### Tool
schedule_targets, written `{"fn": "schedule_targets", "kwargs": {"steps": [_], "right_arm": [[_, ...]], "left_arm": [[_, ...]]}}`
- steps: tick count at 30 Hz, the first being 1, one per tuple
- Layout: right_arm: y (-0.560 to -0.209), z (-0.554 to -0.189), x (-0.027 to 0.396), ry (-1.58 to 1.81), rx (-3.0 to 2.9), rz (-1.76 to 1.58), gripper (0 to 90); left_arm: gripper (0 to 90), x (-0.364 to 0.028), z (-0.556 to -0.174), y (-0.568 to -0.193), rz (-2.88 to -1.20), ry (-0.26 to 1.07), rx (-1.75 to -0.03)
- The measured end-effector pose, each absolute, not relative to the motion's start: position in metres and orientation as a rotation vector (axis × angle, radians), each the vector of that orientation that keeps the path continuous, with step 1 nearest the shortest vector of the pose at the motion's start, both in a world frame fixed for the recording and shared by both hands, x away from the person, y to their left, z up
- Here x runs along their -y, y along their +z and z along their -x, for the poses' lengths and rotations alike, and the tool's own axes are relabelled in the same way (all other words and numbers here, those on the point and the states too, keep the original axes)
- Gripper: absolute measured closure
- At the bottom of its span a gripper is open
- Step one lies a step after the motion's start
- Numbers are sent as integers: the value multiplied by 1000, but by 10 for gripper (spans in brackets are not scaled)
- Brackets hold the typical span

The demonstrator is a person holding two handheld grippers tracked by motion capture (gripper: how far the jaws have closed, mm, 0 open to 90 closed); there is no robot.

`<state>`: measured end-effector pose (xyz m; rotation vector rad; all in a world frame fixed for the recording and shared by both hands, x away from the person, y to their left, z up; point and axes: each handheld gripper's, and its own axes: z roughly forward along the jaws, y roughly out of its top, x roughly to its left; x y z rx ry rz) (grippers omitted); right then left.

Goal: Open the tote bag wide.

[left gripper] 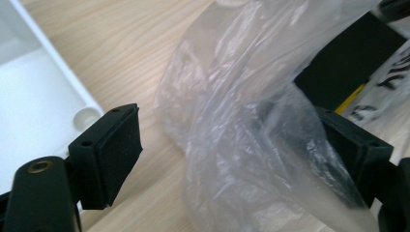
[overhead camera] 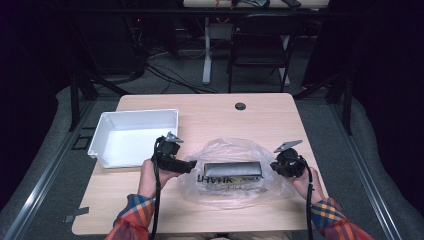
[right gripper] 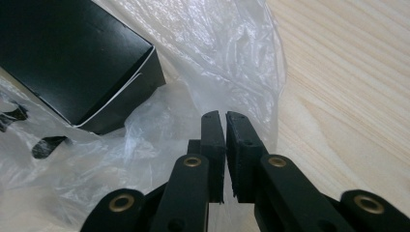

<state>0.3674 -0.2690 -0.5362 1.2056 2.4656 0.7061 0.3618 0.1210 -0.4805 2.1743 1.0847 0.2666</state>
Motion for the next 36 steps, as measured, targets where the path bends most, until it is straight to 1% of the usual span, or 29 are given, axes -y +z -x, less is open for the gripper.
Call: {"fn": "schedule_targets", "kwargs": {"steps": [3, 5, 6, 8, 9, 10, 11, 12, 13, 14, 15, 17, 19, 20, 22, 25, 31, 32, 34, 35, 36], "right_arm": [[-537, -368, 269, 707, -2470, -1206, 859], [-537, -368, 268, 706, -2476, -1205, 859], [-537, -368, 269, 702, -2478, -1202, 858], [-537, -368, 269, 690, -2481, -1207, 857], [-537, -368, 269, 690, -2481, -1207, 857], [-537, -368, 270, 682, -2485, -1206, 857], [-537, -368, 270, 682, -2485, -1206, 857], [-538, -368, 271, 694, -2479, -1210, 858], [-538, -368, 271, 694, -2477, -1212, 858], [-538, -369, 271, 696, -2471, -1204, 862], [-538, -369, 271, 694, -2469, -1208, 863], [-539, -369, 269, 692, -2459, -1202, 868], [-541, -371, 267, 688, -2467, -1197, 869], [-541, -371, 267, 688, -2467, -1197, 869], [-541, -373, 264, 675, -2456, -1179, 871], [-540, -374, 260, 674, -2432, -1171, 873], [-548, -378, 258, 644, -2450, -1194, 866], [-547, -379, 259, 597, -2492, -1169, 862], [-547, -377, 260, 571, -2506, -1170, 849], [-547, -377, 261, 578, -2506, -1171, 834], [-546, -376, 262, 585, -2515, -1169, 817]], "left_arm": [[90, -112, -360, -480, -2205, 245, -1043], [80, -109, -359, -481, -2218, 244, -1040], [92, -107, -359, -481, -2230, 251, -1027], [170, -101, -353, -480, -2270, 277, -998], [189, -101, -353, -480, -2270, 277, -998], [296, -97, -346, -477, -2292, 340, -993], [425, -97, -346, -477, -2292, 340, -993], [425, -96, -342, -477, -2309, 355, -977], [475, -95, -340, -479, -2329, 347, -965], [641, -92, -341, -487, -2380, 378, -991], [719, -91, -343, -492, -2407, 400, -1004], [813, -92, -346, -497, -2420, 408, -1021], [873, -93, -358, -512, -2454, 449, -1054], [884, -93, -358, -512, -2454, 449, -1054], [889, -89, -370, -521, -2459, 551, -1085], [889, -85, -379, -527, -2464, 632, -1097], [885, -81, -384, -546, -2560, 615, -1099], [881, -82, -383, -547, -2582, 606, -1087], [853, -82, -383, -547, -2580, 596, -1083], [820, -85, -382, -546, -2596, 577, -1078], [792, -88, -381, -543, -2573, 553, -1083]]}}
